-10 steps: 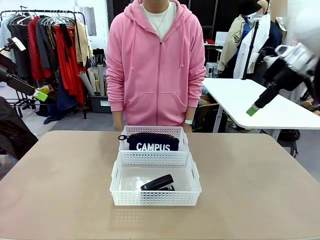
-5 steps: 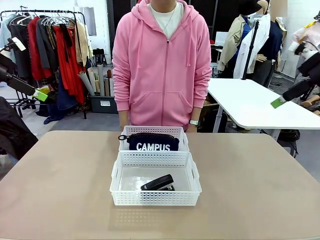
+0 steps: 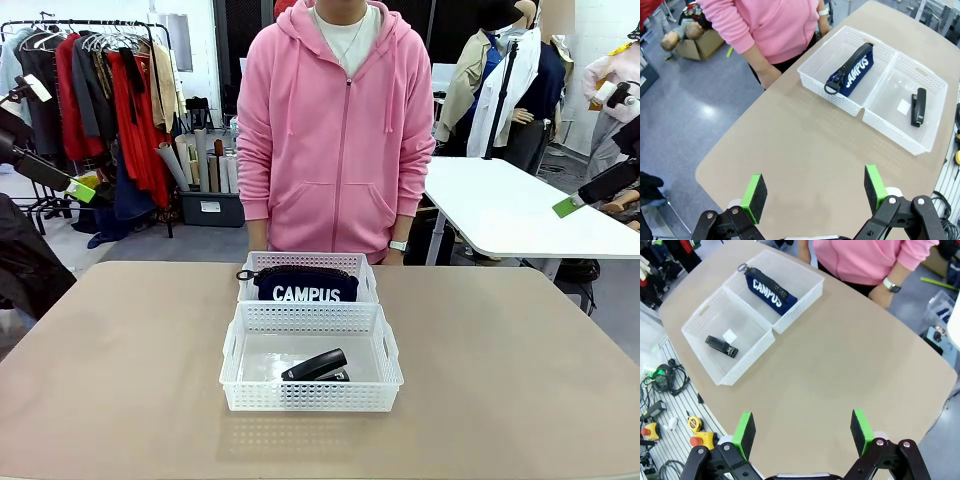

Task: Distribute items into two baskets.
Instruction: Place the picked Stapler into the Organizing basket as instructed by the person.

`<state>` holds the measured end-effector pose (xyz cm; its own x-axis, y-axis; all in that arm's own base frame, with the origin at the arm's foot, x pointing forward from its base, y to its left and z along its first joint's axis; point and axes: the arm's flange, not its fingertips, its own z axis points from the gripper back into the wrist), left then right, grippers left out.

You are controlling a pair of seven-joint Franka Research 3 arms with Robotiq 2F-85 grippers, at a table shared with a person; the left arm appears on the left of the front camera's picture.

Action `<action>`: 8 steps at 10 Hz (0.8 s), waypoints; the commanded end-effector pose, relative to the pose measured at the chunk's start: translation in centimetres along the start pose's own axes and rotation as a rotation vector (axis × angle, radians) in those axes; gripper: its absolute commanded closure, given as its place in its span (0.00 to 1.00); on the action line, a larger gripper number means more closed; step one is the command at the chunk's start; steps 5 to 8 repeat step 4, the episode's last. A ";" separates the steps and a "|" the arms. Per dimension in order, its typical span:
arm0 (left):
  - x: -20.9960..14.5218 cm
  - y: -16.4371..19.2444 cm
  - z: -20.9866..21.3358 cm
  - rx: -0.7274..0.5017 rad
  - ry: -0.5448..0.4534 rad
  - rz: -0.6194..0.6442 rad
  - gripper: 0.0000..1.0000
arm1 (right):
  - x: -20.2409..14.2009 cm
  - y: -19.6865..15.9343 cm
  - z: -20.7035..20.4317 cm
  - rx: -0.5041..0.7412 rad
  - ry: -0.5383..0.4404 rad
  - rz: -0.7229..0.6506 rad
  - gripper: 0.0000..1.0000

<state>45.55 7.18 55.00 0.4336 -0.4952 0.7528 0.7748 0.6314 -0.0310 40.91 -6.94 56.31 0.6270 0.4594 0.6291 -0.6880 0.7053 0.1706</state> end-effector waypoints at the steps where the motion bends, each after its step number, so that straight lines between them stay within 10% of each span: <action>1: 0.0 -0.1 -0.1 0.001 -0.008 -0.001 0.00 | 0.4 -0.2 0.2 0.000 0.002 0.002 0.00; 8: 0.0 -0.1 -0.1 0.001 -0.008 -0.001 0.00 | 0.4 -0.2 0.2 0.000 0.002 0.002 0.00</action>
